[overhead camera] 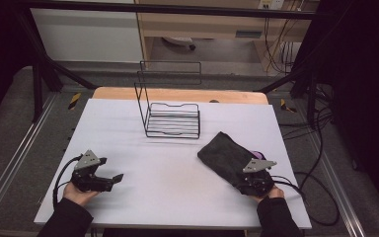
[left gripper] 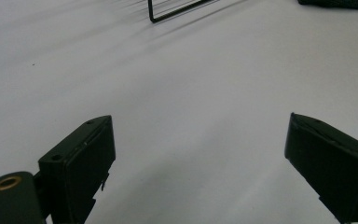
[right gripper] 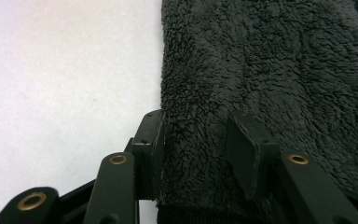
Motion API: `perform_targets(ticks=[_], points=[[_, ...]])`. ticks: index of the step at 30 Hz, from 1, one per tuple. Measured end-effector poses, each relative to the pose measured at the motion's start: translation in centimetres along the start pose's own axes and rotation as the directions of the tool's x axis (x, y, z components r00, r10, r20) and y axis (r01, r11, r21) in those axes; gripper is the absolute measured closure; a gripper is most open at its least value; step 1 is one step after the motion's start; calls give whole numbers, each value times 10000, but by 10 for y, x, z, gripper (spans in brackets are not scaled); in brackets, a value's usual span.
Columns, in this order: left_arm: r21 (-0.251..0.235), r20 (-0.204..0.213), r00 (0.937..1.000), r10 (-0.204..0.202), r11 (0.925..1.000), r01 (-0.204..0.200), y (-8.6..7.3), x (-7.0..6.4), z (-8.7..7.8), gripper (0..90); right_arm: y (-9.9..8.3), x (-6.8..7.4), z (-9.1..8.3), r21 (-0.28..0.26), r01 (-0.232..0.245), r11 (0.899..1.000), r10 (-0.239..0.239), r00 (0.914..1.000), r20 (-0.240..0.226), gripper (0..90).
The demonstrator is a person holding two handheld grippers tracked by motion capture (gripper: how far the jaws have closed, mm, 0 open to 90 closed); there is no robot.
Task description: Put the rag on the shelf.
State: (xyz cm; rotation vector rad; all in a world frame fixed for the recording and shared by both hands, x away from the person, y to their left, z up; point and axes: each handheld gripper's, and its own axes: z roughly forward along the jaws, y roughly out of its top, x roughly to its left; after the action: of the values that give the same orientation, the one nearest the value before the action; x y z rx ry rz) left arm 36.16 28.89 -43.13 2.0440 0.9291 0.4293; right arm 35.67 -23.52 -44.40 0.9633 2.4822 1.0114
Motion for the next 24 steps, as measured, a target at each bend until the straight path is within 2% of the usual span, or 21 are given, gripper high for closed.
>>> perform_targets(ticks=[4, 8, 10, 13, 18, 20, 24], points=[[27, 8, 10000, -15, 10000, 15, 0, 0, 1, 88, 0, 2, 2, 128, 415, 9991, -420, 9984, 375, 654], [12, -2, 10000, 10, 10000, -10, 0, 0, 0, 90, 1, 1, 1, 132, 429, 9990, -435, 9981, 432, 734], [18, -5, 10000, 0, 10000, 0, 0, 0, 0, 91, 2, 0, 1, 107, 406, 9991, -410, 9985, 355, 788], [31, -12, 10000, -15, 10000, 15, 0, 0, 0, 92, 3, -2, -1, 124, 266, 9996, -268, 9994, 199, 821], [31, -5, 10000, -42, 10000, 42, 0, 0, 0, 93, 7, -2, -3, 152, 187, 9997, -188, 9998, 94, 834], [19, -14, 10000, -24, 10000, 24, 0, 1, 0, 93, 10, -1, -7, -33, 45, 10000, -45, 9998, -193, 837], [20, -11, 10000, -17, 10000, 17, 0, 1, 0, 93, 16, 4, -10, -211, 9, 9998, -20, 9988, -482, 837]])
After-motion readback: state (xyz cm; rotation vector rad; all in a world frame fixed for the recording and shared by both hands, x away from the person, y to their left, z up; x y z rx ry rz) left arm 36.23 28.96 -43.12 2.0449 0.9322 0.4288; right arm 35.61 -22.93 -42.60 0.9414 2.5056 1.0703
